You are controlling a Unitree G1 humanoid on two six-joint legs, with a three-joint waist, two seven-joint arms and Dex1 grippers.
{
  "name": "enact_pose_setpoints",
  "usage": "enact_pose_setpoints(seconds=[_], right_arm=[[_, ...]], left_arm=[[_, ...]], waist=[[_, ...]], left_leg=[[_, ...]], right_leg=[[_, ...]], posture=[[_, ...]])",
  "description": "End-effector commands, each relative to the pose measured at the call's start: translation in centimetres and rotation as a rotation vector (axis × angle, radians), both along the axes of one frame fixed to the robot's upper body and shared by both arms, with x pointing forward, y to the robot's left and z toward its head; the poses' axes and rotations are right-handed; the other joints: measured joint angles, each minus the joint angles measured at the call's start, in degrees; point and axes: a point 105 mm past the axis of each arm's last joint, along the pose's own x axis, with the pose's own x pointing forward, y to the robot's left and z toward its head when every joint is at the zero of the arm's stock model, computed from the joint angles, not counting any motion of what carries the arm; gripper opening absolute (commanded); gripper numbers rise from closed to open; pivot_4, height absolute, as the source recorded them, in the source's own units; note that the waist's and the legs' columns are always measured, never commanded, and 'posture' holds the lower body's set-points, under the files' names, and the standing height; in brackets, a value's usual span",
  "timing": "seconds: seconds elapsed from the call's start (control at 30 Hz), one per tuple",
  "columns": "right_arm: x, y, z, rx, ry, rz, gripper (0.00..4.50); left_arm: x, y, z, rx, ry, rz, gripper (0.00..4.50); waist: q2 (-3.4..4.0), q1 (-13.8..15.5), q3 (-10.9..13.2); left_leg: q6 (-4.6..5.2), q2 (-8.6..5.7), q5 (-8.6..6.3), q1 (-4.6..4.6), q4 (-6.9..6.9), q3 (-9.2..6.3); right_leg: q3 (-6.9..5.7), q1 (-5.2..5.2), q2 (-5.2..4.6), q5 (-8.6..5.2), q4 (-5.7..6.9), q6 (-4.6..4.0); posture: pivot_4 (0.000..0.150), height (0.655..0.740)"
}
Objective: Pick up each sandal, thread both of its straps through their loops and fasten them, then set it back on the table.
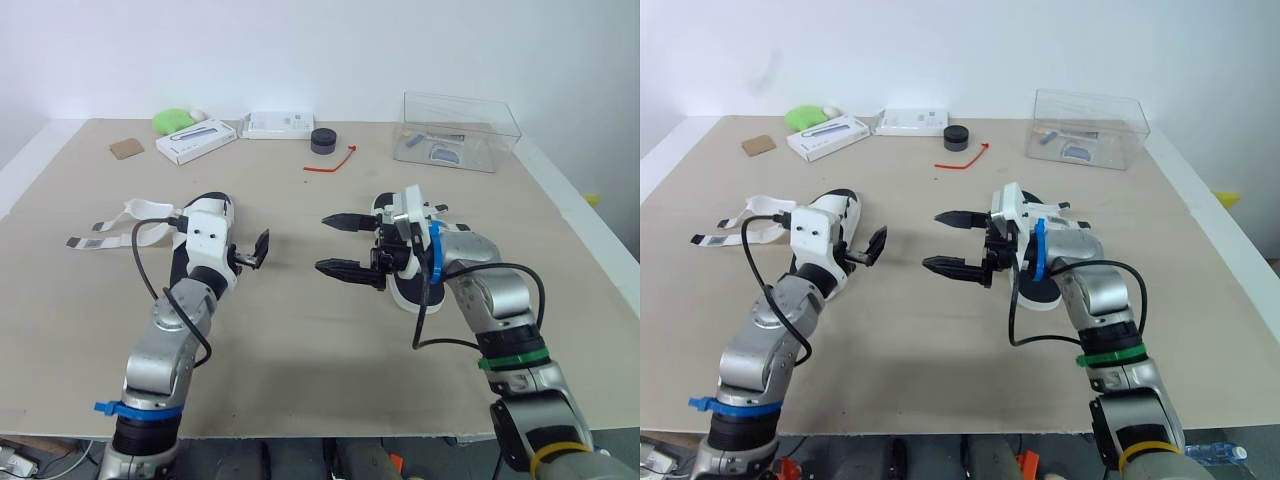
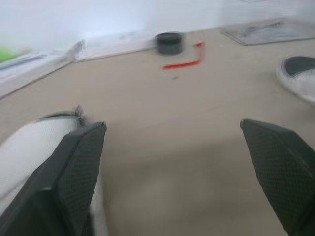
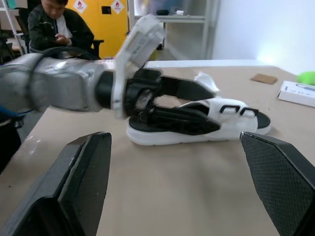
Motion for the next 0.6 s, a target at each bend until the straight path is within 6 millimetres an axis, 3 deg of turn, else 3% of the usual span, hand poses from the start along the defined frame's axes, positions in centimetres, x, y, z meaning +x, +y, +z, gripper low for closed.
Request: enact_pose_setpoints(seconds=[0.03,0.3,0.6], right_arm=[[0.6,0.2,0.6,0.002,-0.036,0.02,4.48],[1.3,0.7,0.1,-0.018,-0.047,0.035,4.48],[1.1,0.5,-0.5,-0.038,-0.059,0.012,4.48]], left_arm=[[-0.9,1.1,0.6,-0.035,0.001,0.118,4.5],[-0.4,2.4,-0.8,-0.115,0.09,0.236,4.5],[1.9,1.6,-1.3,-0.147,0.14,0.154,4.5]], waist=[[0.0,0.1,0.0],[-0.01,0.1,0.0],[-0.01,0.1,0.0]], left_leg=[[0.0,-0.02,0.0,-0.01,0.01,-0.02],[-0.05,-0.08,0.02,-0.02,0.07,-0.02],[-0.1,-0.03,0.06,0.0,0.08,-0.03]], right_leg=[[-0.02,0.01,-0.04,0.01,-0.01,0.01],[-0.06,0.02,-0.03,0.07,-0.02,0.08],[-0.08,0.02,0.08,0.1,0.01,0.02]], posture=[[0.15,0.74],[0.15,0.74],[0.15,0.74]])
